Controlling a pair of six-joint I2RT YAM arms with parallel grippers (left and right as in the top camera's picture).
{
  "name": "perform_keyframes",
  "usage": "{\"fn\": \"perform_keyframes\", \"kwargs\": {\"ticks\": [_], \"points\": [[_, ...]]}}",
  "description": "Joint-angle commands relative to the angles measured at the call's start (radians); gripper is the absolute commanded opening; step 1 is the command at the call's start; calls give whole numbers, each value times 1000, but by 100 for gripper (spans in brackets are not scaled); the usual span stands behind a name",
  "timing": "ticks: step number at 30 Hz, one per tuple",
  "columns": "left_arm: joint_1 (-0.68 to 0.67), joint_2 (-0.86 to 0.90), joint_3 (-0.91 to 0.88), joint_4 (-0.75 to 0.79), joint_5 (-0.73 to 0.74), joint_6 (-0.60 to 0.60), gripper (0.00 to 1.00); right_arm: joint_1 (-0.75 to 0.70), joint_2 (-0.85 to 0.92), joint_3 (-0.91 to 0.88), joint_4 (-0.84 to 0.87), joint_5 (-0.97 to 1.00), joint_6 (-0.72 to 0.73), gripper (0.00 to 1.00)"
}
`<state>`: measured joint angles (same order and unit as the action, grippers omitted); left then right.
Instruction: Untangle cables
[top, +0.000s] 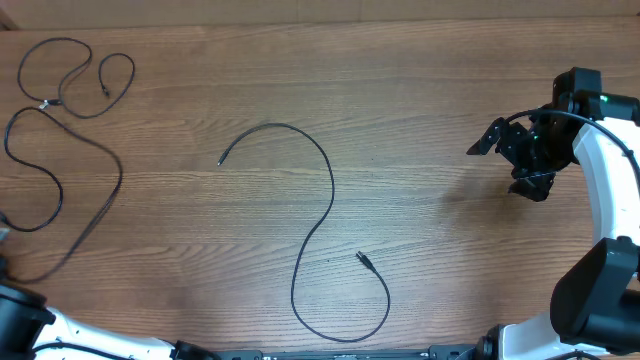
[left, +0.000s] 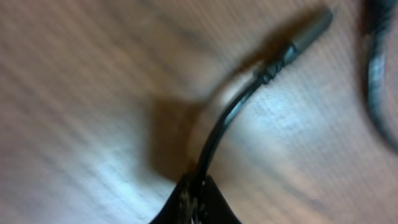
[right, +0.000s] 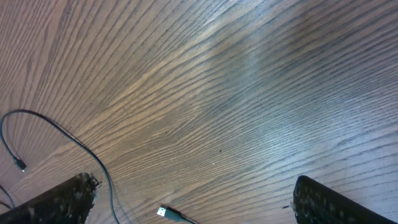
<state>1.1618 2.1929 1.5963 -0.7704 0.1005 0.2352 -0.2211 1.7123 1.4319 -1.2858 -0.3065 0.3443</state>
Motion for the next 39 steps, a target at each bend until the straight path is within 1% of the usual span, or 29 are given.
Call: {"fn": "perform_keyframes", "kwargs": {"ticks": [1, 2, 3, 4, 6, 14, 18, 22, 23, 24, 25, 26, 27, 28, 30, 32, 35, 38, 39], "points": [[-81, 45, -38, 2, 23, -162, 4, -2, -6, 9, 2, 7, 6, 100], [-94, 45, -26, 1, 23, -198, 4, -2, -6, 9, 2, 7, 6, 100], [-113, 43, 6, -10, 23, -281, 5, -2, -6, 9, 2, 7, 7, 100], [-123, 42, 34, -28, 23, -339, 4, -2, -6, 9, 2, 7, 7, 100], [-137, 38, 108, -82, 22, -399, 4, -2, -6, 9, 2, 7, 6, 100], [-154, 36, 311, -169, 13, -397, 4, -2, -6, 9, 2, 7, 6, 100], [-168, 36, 327, -148, -7, -400, 4, -2, -6, 9, 2, 7, 6, 100], [-198, 37, 321, -102, 70, -388, 4, -2, -6, 9, 2, 7, 7, 100], [-212, 38, 321, -91, 94, -383, 6, -2, -6, 9, 2, 7, 7, 100], [-220, 38, 321, -87, 105, -375, 10, -2, -6, 9, 2, 7, 6, 100], [-233, 38, 321, -81, 116, -363, 18, -2, -6, 9, 2, 7, 7, 100], [-251, 38, 321, -79, 119, -347, 29, -2, -6, 9, 2, 7, 7, 100], [-282, 38, 321, -80, 124, -302, 58, -2, -6, 9, 2, 7, 7, 100], [-301, 38, 321, -81, 138, -268, 73, -2, -6, 9, 2, 7, 7, 100], [-336, 38, 321, -80, 145, -237, 77, -2, -6, 9, 2, 7, 6, 100], [-382, 38, 321, -75, 148, -234, 80, -2, -6, 9, 2, 7, 7, 100], [-455, 38, 321, -60, 171, -231, 80, -2, -6, 9, 2, 7, 7, 100], [-544, 39, 321, -26, 153, -236, 82, -2, -6, 9, 2, 7, 7, 100], [-592, 41, 321, 2, 118, -269, 92, -2, -6, 9, 2, 7, 6, 100]]}}
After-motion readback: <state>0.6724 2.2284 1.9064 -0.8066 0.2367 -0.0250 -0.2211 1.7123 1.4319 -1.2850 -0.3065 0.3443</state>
